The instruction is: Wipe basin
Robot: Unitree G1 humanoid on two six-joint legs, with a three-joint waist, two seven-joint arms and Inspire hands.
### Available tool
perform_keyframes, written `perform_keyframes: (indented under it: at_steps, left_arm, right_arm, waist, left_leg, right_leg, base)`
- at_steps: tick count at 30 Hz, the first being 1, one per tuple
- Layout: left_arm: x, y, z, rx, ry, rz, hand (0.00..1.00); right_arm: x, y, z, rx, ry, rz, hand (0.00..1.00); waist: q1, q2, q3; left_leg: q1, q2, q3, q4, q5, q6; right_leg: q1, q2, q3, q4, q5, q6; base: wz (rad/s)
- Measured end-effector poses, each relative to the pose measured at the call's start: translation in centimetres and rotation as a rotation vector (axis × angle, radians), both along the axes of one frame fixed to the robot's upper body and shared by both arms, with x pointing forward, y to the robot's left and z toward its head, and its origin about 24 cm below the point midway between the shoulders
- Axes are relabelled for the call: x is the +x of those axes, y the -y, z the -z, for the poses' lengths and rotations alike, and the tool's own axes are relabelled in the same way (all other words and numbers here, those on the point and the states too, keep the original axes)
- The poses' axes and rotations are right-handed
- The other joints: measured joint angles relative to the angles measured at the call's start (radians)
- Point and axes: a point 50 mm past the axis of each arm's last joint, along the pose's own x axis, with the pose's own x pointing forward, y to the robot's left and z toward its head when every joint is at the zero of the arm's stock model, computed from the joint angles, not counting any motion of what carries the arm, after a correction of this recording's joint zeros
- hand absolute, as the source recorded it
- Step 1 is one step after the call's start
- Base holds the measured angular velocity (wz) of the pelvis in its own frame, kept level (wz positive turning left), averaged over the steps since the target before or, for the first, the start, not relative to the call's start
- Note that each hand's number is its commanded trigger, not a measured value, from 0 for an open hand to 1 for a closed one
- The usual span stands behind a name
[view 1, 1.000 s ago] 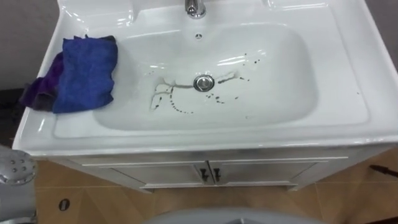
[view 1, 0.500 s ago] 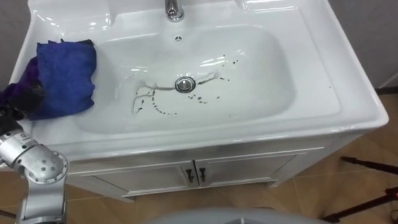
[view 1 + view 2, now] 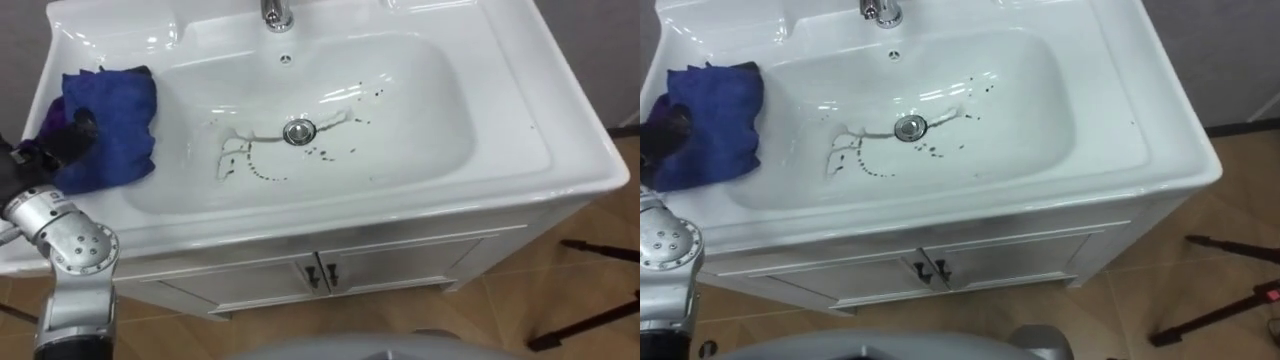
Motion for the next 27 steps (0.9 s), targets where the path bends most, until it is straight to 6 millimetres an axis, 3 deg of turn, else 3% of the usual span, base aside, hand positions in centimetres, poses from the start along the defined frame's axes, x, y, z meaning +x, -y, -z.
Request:
perform_keyframes:
  at_steps: [8, 19, 27]
  left_arm:
    - [0.4, 0.2, 0.0, -0.007, -0.013, 0.04, 0.0]
    - [0.5, 0.5, 0.1, -0.01, -0.026, 0.067, 0.0]
    - [-0.1, 0.1, 3.0, -0.05, -0.162, 0.049, 0.0]
  right_arm:
    - [0.0, -0.6, 0.2, 0.016, -0.013, 0.008, 0.0]
    - [-0.5, -0.7, 0.3, 0.026, -0.037, 0.014, 0.0]
    - [-0.3, -0.9, 0.4, 0.035, -0.037, 0.005, 0.0]
  waist:
    - [-0.005, -0.031, -0.0057]
    - [-0.008, -0.027, -0.0032]
    - [-0.006, -0.033, 0.0007]
  left_leg:
    - [0.008, -0.001, 0.013, 0.001, 0.0, 0.0]
    - [0.02, 0.0, 0.023, -0.001, 0.0, 0.0]
    - [0.028, 0.011, 0.048, -0.01, -0.001, -0.001]
  right_leg:
    - [0.0, 0.003, 0.019, -0.001, 0.001, 0.001]
    - [0.002, 0.005, 0.033, 0.002, 0.001, 0.001]
    - [0.0, 0.019, 0.052, -0.002, 0.007, -0.006]
  base:
    - [-0.05]
    - [-0.03]
    - [-0.08]
